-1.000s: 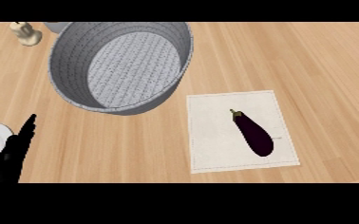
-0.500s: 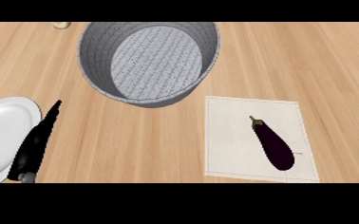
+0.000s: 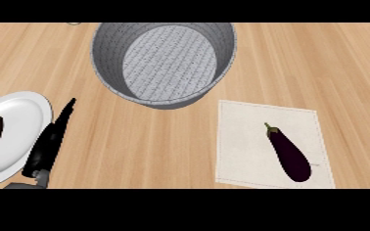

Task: Pick the eggplant from the placemat and place it in the basket

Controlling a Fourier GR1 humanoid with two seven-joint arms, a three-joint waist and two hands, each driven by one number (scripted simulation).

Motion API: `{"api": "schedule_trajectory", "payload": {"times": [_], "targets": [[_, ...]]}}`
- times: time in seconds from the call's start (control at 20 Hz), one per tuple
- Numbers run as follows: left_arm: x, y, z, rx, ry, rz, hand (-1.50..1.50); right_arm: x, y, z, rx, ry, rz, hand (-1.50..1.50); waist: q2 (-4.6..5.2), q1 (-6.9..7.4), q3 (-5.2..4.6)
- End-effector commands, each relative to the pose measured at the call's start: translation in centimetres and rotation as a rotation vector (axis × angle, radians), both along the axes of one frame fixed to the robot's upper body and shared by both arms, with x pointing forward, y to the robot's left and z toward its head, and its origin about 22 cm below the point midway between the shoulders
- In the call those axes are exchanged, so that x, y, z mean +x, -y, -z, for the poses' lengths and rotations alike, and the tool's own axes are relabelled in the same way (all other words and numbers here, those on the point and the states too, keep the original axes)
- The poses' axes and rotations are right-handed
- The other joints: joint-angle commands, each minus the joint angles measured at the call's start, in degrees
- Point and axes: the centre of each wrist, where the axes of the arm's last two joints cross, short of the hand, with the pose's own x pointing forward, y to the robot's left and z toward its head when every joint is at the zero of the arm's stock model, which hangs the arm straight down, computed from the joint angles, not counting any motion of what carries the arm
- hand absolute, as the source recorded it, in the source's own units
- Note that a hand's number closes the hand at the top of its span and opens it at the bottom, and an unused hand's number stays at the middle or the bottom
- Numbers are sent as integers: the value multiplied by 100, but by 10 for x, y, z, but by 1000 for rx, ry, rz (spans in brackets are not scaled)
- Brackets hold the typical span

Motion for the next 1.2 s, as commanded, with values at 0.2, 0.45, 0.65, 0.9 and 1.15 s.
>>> {"api": "schedule_trajectory", "payload": {"times": [0.2, 0.45, 0.65, 0.9, 1.15], "targets": [[2, 4, -6, 17, 6, -19, 0, 26, -8, -3, -31, 44, 8, -150, 12, 45, -10], [12, -21, -13, 3, -12, -14, 0, 43, -4, 17, -26, 36, 7, -150, 12, 40, -8], [-5, 8, 0, 0, -22, 2, 0, 41, 7, 14, -48, 33, 6, -150, 4, 45, -7], [1, 10, 5, 16, -8, -11, 0, 51, -3, 12, -42, 26, 26, -150, 10, 38, -9], [2, -8, 7, -8, -8, -4, 0, 62, -17, 30, -37, -4, 39, -150, 15, 34, -10]]}}
